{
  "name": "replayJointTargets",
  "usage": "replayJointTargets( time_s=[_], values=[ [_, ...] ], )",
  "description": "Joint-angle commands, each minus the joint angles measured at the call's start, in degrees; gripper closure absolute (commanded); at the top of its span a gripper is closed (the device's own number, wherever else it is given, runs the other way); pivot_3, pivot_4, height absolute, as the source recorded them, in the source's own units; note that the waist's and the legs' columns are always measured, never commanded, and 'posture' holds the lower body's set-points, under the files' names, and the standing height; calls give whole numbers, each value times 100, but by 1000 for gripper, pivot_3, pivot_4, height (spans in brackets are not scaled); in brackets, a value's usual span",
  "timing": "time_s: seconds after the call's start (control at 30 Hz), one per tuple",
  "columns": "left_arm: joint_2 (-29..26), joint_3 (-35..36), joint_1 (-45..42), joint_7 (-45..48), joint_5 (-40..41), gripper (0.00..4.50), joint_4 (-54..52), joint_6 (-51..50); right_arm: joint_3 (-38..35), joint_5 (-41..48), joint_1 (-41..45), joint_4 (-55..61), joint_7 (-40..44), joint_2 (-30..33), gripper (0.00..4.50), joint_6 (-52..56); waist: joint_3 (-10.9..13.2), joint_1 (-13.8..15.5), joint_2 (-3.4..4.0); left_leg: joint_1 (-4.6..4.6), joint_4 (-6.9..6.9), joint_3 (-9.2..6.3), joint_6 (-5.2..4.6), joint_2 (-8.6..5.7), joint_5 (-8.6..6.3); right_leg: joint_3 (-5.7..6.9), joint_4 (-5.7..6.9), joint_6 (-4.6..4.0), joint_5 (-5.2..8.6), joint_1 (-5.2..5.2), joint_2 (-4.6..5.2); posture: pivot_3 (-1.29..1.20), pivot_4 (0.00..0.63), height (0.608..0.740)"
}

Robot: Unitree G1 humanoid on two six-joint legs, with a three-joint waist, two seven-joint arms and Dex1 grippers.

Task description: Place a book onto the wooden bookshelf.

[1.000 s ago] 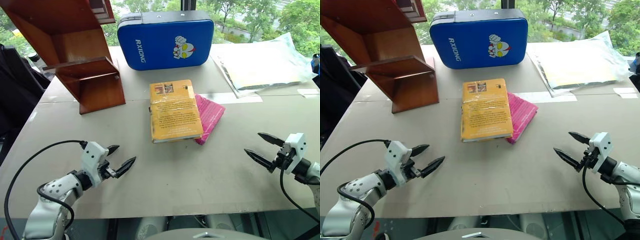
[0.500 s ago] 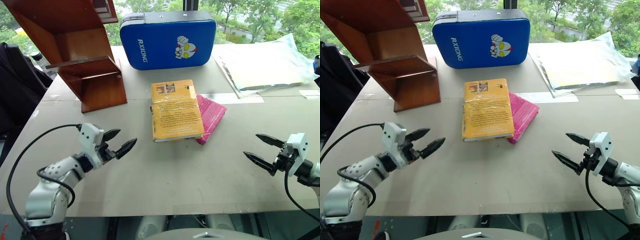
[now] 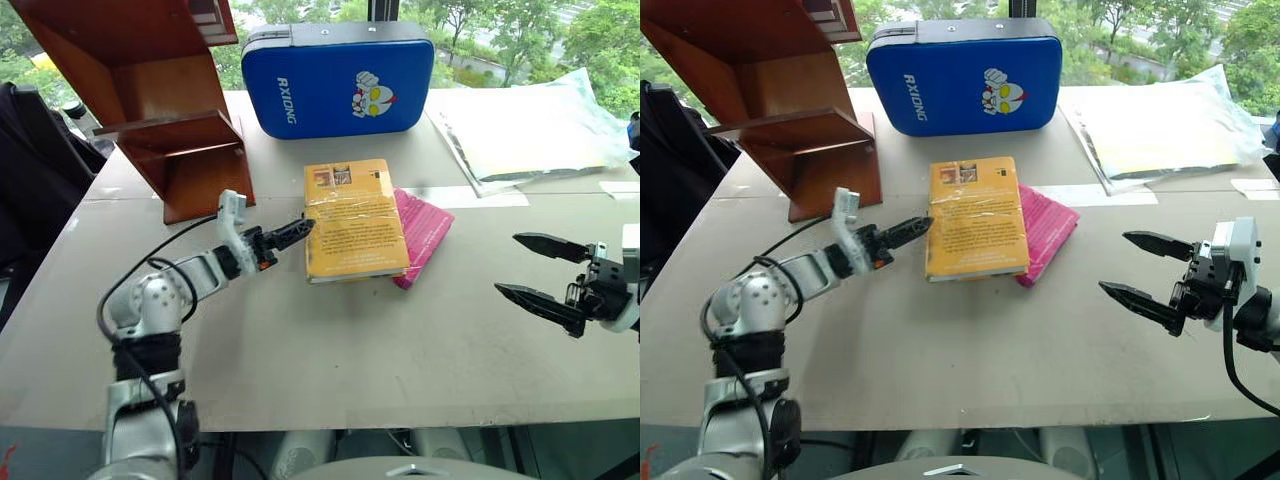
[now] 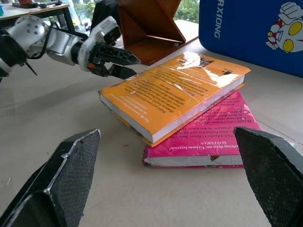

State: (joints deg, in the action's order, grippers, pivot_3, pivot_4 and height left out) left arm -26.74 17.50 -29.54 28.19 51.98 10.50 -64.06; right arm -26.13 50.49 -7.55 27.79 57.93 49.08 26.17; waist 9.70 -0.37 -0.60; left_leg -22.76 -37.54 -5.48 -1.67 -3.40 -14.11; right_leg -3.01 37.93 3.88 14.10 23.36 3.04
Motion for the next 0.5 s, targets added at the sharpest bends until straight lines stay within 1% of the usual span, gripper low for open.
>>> replayJointTargets(
  time_s=[0.03, 0.17, 0.33, 0.43, 0.5],
  values=[
    [53, 179, -332, 30, 231, 36, 638, -639, -393, 197, -66, 370, -67, 105, 0, 124, 0, -14, -1, -1, 1, 0, 1, -1, 0, 0, 1, 0, 0, 0, 3, 0, 150, 740],
    [156, 156, -548, 397, 391, 36, 1107, -1162, -590, 364, -142, 572, -121, 164, 0, 303, 0, 3, -2, -4, 2, -2, 2, -6, 1, 2, 0, 0, 0, 2, 11, 0, 150, 740],
    [354, -46, -832, 683, 93, 36, 1657, -1084, -798, 562, -192, 638, -138, 272, 0, 546, -2, 77, -5, -3, 1, -4, 4, -8, 2, 4, 1, 0, 0, 1, 16, 0, 150, 740],
    [438, -55, -921, 804, 80, 811, 1743, -1168, -924, 603, -207, 598, -50, 344, 0, 611, -1, 122, -8, -3, 0, -4, 6, -10, 4, 3, 0, 0, 0, 0, 18, 0, 150, 740],
    [474, -44, -934, 852, 100, 1720, 1723, -1224, -969, 671, -168, 617, -78, 381, 0, 674, 6, 117, -19, -4, 0, -5, 6, -10, 4, 3, 0, 0, 0, 0, 18, 0, 150, 740]
  ],
)
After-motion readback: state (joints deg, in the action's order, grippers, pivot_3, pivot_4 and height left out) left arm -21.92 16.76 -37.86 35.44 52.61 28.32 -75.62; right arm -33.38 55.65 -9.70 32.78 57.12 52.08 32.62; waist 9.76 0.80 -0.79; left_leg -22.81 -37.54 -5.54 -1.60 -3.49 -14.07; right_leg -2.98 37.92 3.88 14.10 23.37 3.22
